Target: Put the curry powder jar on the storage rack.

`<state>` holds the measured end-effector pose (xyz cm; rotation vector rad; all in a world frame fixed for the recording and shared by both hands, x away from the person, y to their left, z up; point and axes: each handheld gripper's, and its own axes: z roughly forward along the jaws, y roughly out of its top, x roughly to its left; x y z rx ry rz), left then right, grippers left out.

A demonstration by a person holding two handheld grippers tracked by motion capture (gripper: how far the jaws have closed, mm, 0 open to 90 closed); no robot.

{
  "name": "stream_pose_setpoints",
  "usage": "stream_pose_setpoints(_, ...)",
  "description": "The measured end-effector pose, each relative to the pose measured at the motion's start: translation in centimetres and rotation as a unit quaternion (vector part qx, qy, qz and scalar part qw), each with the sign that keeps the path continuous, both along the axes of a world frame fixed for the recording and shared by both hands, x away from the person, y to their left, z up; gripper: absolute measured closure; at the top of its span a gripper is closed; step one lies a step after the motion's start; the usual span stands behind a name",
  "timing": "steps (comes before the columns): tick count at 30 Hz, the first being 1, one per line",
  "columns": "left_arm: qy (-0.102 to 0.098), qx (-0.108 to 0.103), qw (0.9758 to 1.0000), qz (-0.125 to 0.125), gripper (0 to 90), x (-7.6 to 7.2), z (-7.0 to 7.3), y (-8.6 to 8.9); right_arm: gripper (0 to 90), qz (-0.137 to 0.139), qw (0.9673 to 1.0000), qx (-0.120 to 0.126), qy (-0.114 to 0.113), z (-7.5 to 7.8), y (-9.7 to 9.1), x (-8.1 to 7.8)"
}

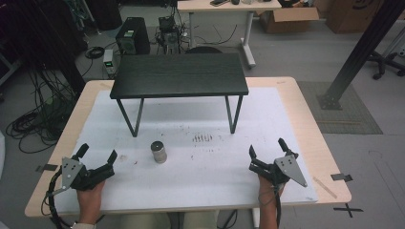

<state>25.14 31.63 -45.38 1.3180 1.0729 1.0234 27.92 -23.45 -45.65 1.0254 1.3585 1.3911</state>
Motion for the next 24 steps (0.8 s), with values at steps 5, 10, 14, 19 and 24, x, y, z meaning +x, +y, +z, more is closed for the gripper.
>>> stream_pose_setpoints(5,-0.001,0.000,1.0000,0.000,0.2,-0.02,-0.01,0.01,0.0,0.000,1.0000,0.000,-0.001,-0.01,-0.01,-0.02)
stream_pose_setpoints(10,-0.002,-0.001,1.0000,0.000,0.2,-0.03,-0.01,0.01,0.0,0.000,1.0000,0.000,-0.001,-0.01,-0.01,-0.02)
stream_pose_setpoints(14,-0.003,-0.003,1.0000,0.000,0.2,-0.04,-0.01,0.02,0.0,0.001,1.0000,0.000,-0.001,-0.01,0.00,-0.01)
stream_pose_setpoints(19,-0.003,-0.001,1.0000,0.000,0.2,-0.04,-0.01,0.01,0.0,0.001,1.0000,0.000,0.000,0.00,0.00,0.00)
stream_pose_setpoints(24,-0.003,-0.003,1.0000,0.000,0.2,-0.04,-0.01,0.06,0.0,0.001,1.0000,0.000,0.000,0.00,0.00,0.01)
